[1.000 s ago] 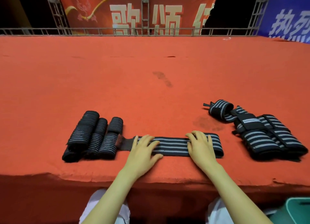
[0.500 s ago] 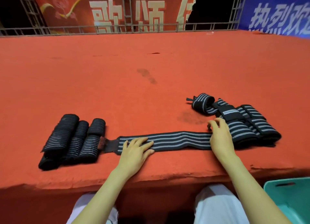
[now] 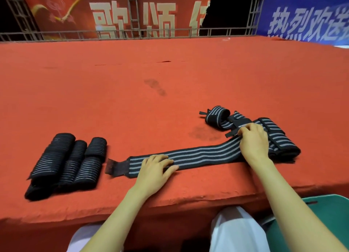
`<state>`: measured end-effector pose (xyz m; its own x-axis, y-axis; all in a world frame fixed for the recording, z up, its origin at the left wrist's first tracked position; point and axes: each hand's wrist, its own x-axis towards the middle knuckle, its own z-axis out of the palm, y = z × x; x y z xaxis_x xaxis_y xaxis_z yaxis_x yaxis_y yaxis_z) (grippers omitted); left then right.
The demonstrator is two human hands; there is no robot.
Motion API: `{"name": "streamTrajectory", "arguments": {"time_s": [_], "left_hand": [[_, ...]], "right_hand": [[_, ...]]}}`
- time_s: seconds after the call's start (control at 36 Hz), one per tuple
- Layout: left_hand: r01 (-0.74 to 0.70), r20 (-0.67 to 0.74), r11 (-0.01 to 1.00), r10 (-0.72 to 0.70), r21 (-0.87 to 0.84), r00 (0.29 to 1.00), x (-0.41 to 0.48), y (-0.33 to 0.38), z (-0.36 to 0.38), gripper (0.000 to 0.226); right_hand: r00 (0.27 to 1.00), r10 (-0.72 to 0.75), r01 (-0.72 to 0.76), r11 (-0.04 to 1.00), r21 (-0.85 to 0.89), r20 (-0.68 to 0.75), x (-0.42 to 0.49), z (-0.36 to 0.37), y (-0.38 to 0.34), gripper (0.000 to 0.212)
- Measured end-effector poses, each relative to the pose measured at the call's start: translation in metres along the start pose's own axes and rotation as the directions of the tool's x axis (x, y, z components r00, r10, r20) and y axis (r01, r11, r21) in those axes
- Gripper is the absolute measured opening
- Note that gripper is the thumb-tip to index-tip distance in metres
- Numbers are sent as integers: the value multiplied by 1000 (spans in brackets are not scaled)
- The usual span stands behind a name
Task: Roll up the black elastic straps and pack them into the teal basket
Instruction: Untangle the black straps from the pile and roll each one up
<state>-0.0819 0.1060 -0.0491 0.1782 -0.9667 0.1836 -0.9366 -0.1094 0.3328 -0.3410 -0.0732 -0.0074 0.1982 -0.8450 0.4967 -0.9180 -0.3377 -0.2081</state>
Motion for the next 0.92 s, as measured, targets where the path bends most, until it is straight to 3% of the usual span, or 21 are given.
{"name": "streamTrajectory", "arguments": {"time_s": [0.08,0.17,0.28,0.36,0.56,0.61,0.72,0.81,0.86,0.92], "left_hand": [[-15,-21,997,14,-76,1000,14,7,-5,58],[-75,3,988,76,-135,997,34,21,-5,29],[-149,151,987,156,-59,976,60,47,2,30],[-113,211,994,113,-12,971,78,56,4,22],[48,146,970,-13,-237,989,111,59,9,20],[92,148,953,-51,-288,988,116,56,12,20],[126,143,905,-73,-406,987,119,50,19,22],[211,98,750,-192,-627,976,121,45,19,21],[303,125,482,-366,-822,922,122,40,12,20],[341,223,170,-483,-924,847,120,35,0,32]], "right_hand": [[1000,10,-9,995,-101,9,1,3,-4,22],[999,-31,32,998,-56,17,10,0,-18,23],[976,-46,23,994,111,212,30,3,-40,25],[942,-46,-5,989,149,334,46,17,-48,30],[885,84,-193,961,196,459,82,46,-66,54],[889,125,-251,938,240,440,86,55,-70,59],[962,150,-237,875,423,229,87,65,-74,60],[992,2,-73,816,573,122,81,62,-87,58],[991,-115,40,731,681,65,72,51,-103,55],[979,-195,54,545,837,64,58,35,-122,53]]}}
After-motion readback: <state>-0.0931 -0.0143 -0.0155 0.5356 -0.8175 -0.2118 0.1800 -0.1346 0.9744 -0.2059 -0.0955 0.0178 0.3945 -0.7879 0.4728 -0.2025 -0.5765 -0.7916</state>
